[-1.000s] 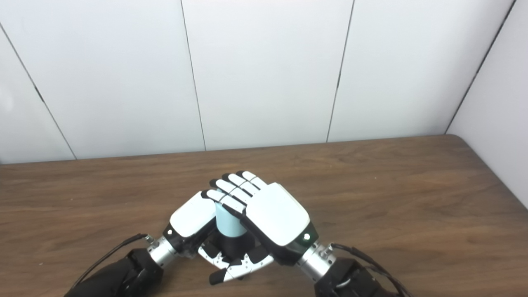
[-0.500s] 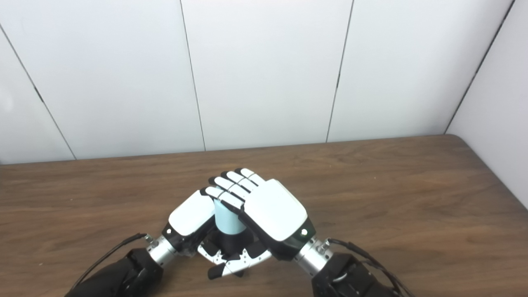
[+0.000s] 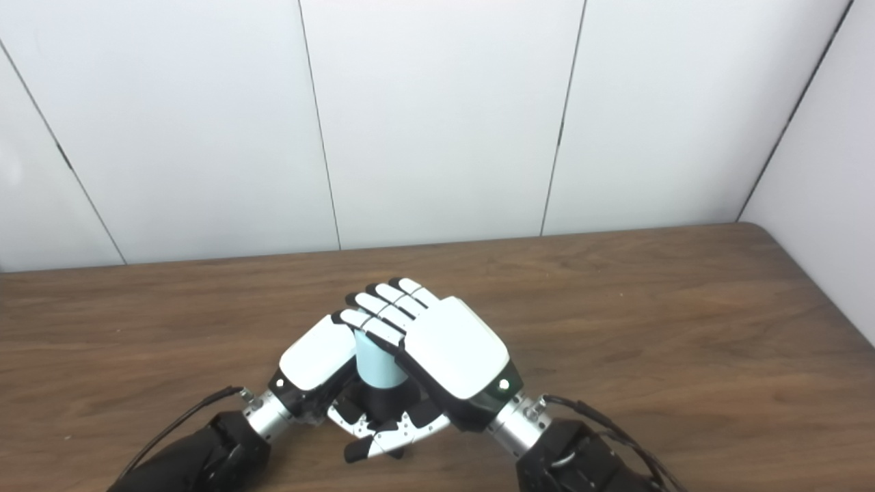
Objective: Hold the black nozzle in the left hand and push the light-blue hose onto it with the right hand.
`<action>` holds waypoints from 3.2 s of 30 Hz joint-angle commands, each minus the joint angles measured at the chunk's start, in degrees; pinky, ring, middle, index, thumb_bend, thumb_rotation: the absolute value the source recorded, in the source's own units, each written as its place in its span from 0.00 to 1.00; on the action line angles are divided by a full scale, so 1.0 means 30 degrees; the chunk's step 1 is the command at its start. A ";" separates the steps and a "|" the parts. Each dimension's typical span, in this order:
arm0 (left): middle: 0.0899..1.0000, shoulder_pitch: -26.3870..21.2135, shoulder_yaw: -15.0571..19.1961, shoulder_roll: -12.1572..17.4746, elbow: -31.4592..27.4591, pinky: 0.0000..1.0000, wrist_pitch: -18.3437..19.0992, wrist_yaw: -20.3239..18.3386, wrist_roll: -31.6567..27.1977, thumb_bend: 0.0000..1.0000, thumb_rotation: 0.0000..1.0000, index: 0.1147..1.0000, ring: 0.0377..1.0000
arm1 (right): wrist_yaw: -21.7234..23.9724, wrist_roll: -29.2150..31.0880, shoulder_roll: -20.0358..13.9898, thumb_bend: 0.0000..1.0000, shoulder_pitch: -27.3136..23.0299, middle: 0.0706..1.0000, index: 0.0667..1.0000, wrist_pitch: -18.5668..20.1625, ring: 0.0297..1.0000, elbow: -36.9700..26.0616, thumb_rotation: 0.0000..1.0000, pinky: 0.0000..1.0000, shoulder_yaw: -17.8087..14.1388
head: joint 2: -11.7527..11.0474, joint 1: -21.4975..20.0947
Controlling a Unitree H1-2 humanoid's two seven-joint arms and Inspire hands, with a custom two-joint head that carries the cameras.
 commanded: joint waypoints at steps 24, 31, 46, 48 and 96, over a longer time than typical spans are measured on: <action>0.36 0.4323 -0.1367 -0.1858 0.1271 0.15 -0.0477 -0.0030 -0.0782 0.52 0.00 0.43 0.18 | 0.5102 0.0348 -0.0169 0.81 0.0289 0.89 0.82 0.1159 0.89 0.1648 1.00 0.93 0.1277 | 0.0030 -0.0032; 0.42 0.4396 -0.1214 -0.1836 0.1123 0.15 -0.0476 -0.0405 -0.0891 0.52 0.00 0.41 0.17 | 0.4830 0.0323 -0.0194 0.81 0.0205 0.88 0.82 0.1120 0.89 0.1850 0.99 0.93 0.1354 | 0.0027 -0.0015; 0.36 0.4323 -0.1444 -0.1909 0.1564 0.14 -0.0478 0.0352 -0.0645 0.52 0.00 0.42 0.15 | 0.5450 0.0666 -0.0423 0.83 0.0202 0.86 0.80 0.1360 0.86 0.1463 1.00 0.91 0.1423 | 0.0076 -0.0002; 0.15 0.4327 -0.1495 -0.1938 0.1698 0.10 -0.0478 0.0616 -0.0528 0.51 0.03 0.41 0.11 | 0.5360 0.0662 -0.0450 0.83 0.0305 0.85 0.79 0.1309 0.86 0.1522 1.00 0.90 0.1458 | 0.0082 -0.0002; 0.42 0.4270 -0.1431 -0.1822 0.1458 0.12 -0.0479 0.0820 0.0254 0.52 0.00 0.42 0.13 | 0.4349 -0.3747 -0.0846 0.70 0.1432 0.87 0.81 0.0240 0.87 0.1830 0.97 0.82 0.2880 | 0.0113 0.0056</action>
